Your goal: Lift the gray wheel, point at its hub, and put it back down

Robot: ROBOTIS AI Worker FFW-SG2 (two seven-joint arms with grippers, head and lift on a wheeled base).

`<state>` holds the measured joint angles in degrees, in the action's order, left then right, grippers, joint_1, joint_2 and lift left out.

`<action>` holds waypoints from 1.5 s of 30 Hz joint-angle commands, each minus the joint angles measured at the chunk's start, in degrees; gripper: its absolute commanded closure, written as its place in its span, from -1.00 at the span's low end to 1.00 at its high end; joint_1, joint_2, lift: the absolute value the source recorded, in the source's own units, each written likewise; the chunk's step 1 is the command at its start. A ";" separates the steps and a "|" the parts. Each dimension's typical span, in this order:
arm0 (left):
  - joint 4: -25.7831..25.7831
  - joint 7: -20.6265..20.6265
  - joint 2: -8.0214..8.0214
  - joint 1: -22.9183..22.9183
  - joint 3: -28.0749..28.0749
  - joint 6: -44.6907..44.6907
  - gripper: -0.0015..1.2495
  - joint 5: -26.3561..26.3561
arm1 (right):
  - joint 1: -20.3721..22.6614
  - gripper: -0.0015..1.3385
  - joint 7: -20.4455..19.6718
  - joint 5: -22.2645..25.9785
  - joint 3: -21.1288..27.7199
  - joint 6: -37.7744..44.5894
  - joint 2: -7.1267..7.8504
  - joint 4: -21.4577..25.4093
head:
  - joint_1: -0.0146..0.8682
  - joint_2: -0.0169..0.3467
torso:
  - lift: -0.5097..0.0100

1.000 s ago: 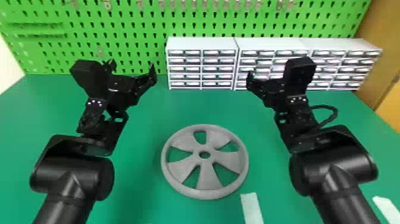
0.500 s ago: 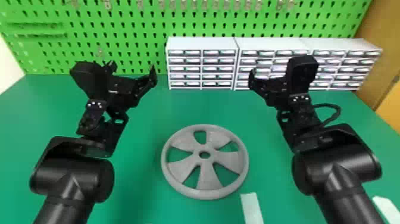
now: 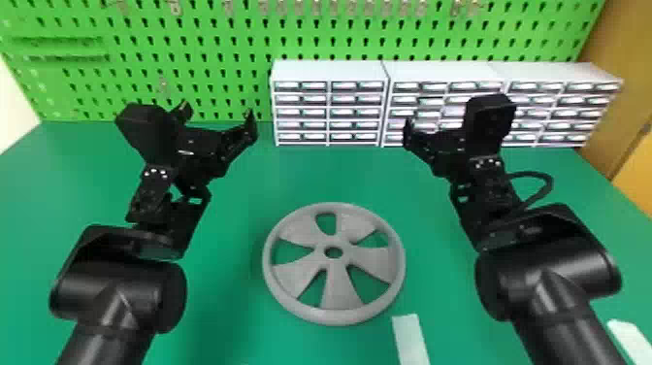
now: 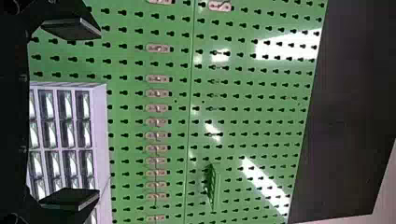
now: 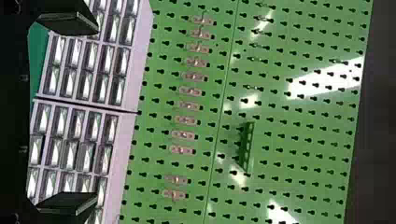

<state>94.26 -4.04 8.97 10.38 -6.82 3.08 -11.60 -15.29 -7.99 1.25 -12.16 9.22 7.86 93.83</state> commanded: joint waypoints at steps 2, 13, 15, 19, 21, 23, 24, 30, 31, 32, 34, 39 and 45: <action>0.04 0.00 0.00 -0.01 0.22 0.09 -0.85 -0.18 | 0.00 -0.92 0.00 -0.02 -0.23 -0.08 -0.04 -0.05 | 0.60 -0.65 | 0.62; 0.22 0.00 0.00 -0.09 0.31 0.35 -0.85 -0.18 | -0.27 -0.92 0.00 -0.46 -0.41 -0.17 0.05 0.21 | 0.60 -0.65 | 0.62; 0.22 0.00 0.00 -0.09 0.31 0.35 -0.85 -0.18 | -0.27 -0.92 0.00 -0.46 -0.41 -0.26 -0.04 0.21 | 0.60 -0.65 | 0.62; 0.22 0.00 0.00 -0.36 0.31 0.35 -0.85 -0.09 | -0.09 -0.92 0.00 -0.46 -0.41 -0.26 0.05 0.21 | 0.60 -0.65 | 0.62; 0.22 0.00 0.00 -0.36 0.31 0.35 -0.85 -0.18 | -0.27 -0.92 0.00 -0.46 -0.49 -0.26 0.05 0.21 | 0.60 -0.65 | 0.62; 0.22 0.00 0.00 -0.27 0.31 0.35 -0.85 -0.09 | -0.27 -0.92 0.00 -0.46 -0.58 -0.26 0.05 0.21 | 0.60 -0.65 | 0.62; 0.22 0.00 0.00 -0.36 0.31 0.35 -0.85 -0.18 | -0.27 -0.92 0.00 -0.46 -0.67 -0.26 0.05 0.21 | 0.60 -0.65 | 0.62; 0.22 0.00 0.00 -0.18 0.31 0.35 -0.85 -0.09 | -0.35 -0.92 0.00 -0.46 -0.84 -0.26 0.05 0.21 | 0.60 -0.65 | 0.62; 0.22 0.00 0.00 -0.18 0.31 0.35 -0.85 -0.09 | -0.35 -0.92 0.00 -0.46 -0.84 -0.26 0.05 0.21 | 0.60 -0.65 | 0.62; 0.22 0.00 0.00 -0.18 0.31 0.35 -0.85 -0.09 | -0.44 -0.92 0.00 -0.46 -0.84 -0.26 0.05 0.21 | 0.60 -0.65 | 0.62; 0.22 0.00 0.00 -0.18 0.40 0.35 -0.85 -0.09 | -0.53 -0.92 0.00 -0.46 -0.84 -0.26 0.05 0.21 | 0.60 -0.65 | 0.62; 0.22 0.00 0.00 -0.09 0.40 0.35 -0.85 -0.09 | -0.71 -0.92 0.00 -0.37 -0.84 -0.35 0.05 0.21 | 0.60 -0.65 | 0.62; 0.22 0.00 0.00 -0.01 0.40 0.35 -0.85 -0.09 | -0.71 -0.92 0.00 -0.37 -0.84 -0.43 -0.13 0.21 | 0.60 -0.65 | 0.62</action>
<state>94.48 -4.04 8.96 10.28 -6.42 3.43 -11.69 -15.99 -7.99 0.87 -13.01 8.82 7.84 94.04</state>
